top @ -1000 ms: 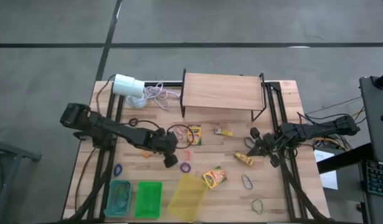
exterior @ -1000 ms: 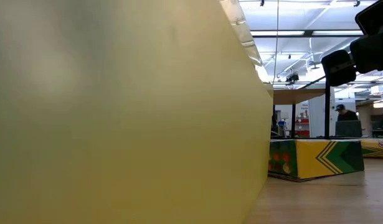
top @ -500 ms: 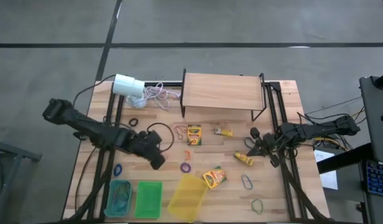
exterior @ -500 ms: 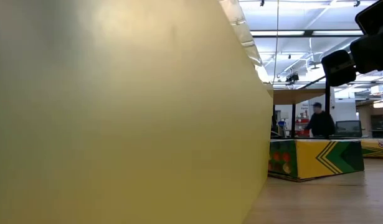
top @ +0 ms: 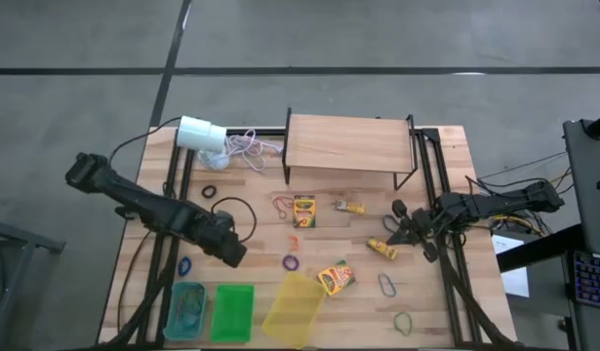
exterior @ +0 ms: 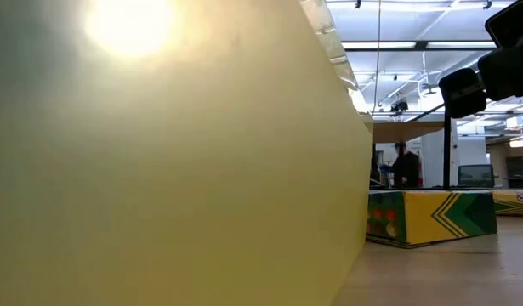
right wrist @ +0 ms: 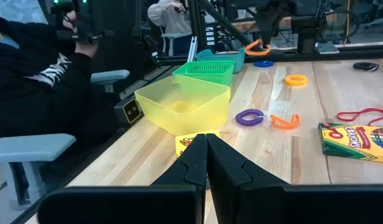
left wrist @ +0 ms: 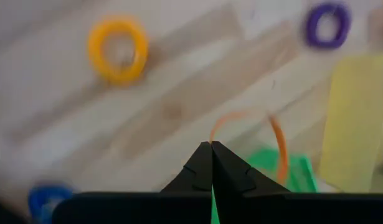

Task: Pick & Place Office Desk Supplies
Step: Put the orange rubberband into the blue bin, then put the red rubberband into the blue bin

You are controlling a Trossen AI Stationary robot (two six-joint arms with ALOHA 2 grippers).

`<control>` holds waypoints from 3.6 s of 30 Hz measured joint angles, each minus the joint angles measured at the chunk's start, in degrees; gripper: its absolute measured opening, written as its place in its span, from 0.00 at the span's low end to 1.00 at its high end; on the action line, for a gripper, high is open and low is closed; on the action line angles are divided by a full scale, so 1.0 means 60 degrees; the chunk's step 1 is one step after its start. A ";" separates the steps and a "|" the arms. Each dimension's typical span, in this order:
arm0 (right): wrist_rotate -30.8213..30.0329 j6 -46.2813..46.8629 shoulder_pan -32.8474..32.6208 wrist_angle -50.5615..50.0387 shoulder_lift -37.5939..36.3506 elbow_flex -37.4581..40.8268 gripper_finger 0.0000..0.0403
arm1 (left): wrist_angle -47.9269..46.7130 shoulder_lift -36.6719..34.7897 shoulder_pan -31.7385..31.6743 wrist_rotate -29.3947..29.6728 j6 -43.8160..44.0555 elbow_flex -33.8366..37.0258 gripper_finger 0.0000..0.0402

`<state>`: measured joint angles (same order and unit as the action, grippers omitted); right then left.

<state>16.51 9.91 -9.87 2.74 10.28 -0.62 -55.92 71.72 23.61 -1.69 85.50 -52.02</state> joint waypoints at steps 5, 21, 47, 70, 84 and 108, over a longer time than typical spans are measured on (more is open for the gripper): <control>0.0000 0.0000 0.0004 0.0000 0.0000 0.0000 0.02 | -0.0933 0.0000 0.0366 -0.0560 0.1594 -0.0559 0.00; 0.0000 0.0000 0.0003 0.0000 0.0000 -0.0002 0.02 | -0.1979 0.0000 0.3381 -0.0117 0.6261 -0.1265 0.03; 0.0000 0.0000 0.0002 0.0000 0.0000 -0.0002 0.02 | 0.1141 0.0004 0.6576 -0.0733 0.8765 0.0466 0.03; -0.0004 0.0000 0.0003 0.0000 0.0000 -0.0001 0.02 | 0.2859 0.0007 0.6565 -0.0925 0.8541 0.1868 0.07; -0.0003 0.0000 0.0004 0.0000 0.0000 -0.0003 0.02 | 0.2866 0.0007 0.6557 -0.0649 0.8549 0.1860 0.34; -0.0003 0.0000 0.0004 0.0000 0.0000 0.0000 0.02 | -0.0283 -0.0736 0.5393 0.0780 0.7274 0.0284 0.34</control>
<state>16.49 9.91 -9.85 2.74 10.28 -0.63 -57.61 67.31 55.97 2.99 129.14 -50.32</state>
